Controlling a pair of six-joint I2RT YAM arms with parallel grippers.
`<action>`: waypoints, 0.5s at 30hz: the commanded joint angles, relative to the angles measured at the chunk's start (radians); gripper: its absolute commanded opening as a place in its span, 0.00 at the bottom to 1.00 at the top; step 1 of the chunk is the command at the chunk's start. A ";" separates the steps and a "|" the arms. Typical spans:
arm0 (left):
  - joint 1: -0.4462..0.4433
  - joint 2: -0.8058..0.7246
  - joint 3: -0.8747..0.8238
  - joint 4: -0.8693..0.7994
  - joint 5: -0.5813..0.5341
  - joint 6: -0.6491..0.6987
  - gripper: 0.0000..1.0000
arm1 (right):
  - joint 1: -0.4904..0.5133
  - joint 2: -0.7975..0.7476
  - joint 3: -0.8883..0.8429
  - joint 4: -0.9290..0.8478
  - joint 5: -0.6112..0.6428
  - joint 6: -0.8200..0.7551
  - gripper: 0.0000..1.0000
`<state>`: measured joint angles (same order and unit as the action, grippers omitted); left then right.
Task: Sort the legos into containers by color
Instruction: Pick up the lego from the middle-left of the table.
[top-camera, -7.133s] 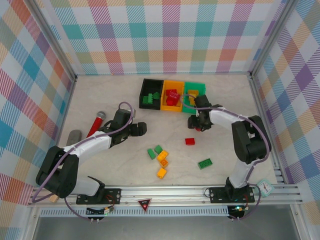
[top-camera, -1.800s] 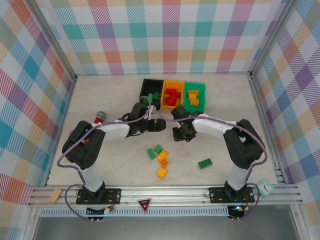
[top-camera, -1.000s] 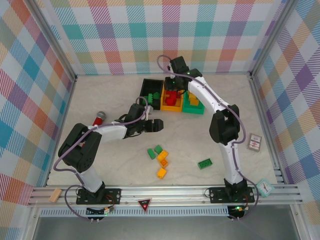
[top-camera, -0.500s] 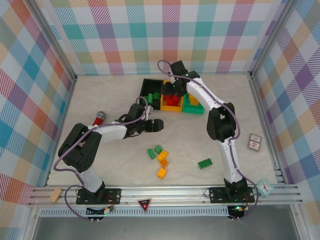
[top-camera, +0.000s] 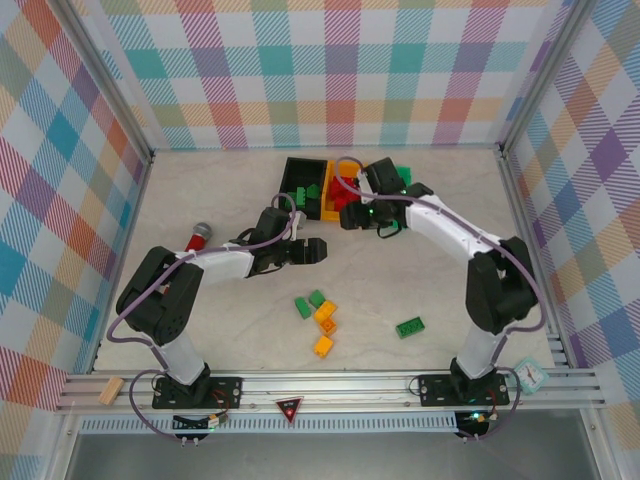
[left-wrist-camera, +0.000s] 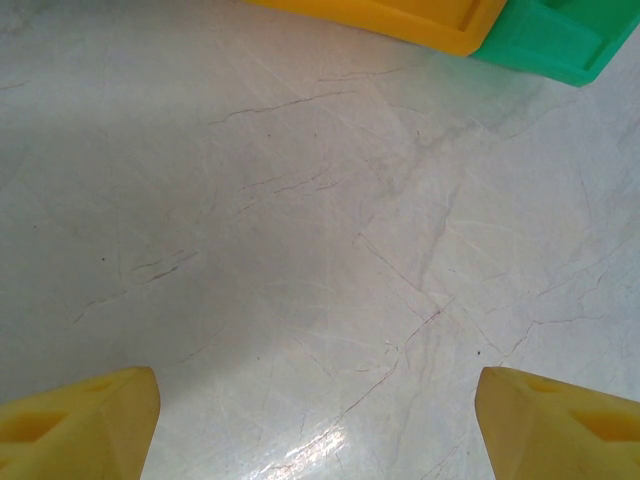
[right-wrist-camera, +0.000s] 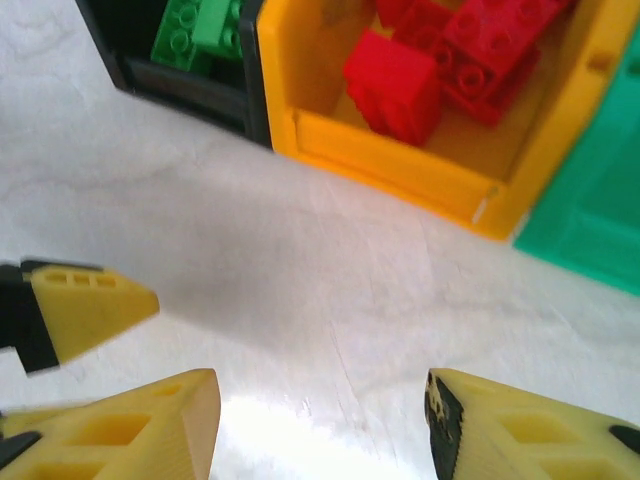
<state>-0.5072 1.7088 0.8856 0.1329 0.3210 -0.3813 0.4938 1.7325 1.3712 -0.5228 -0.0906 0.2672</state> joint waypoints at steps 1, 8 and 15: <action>0.007 -0.043 -0.016 -0.011 -0.009 0.012 0.82 | 0.000 -0.095 -0.109 0.077 0.018 -0.022 0.58; 0.000 -0.071 -0.015 -0.038 -0.038 -0.002 0.83 | -0.001 -0.234 -0.301 0.133 0.094 -0.034 0.58; -0.061 -0.181 -0.001 -0.230 -0.080 0.013 0.83 | -0.001 -0.262 -0.429 0.219 0.128 -0.034 0.58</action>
<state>-0.5362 1.5974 0.8795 0.0250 0.2729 -0.3809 0.4938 1.4876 0.9726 -0.3698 0.0120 0.2455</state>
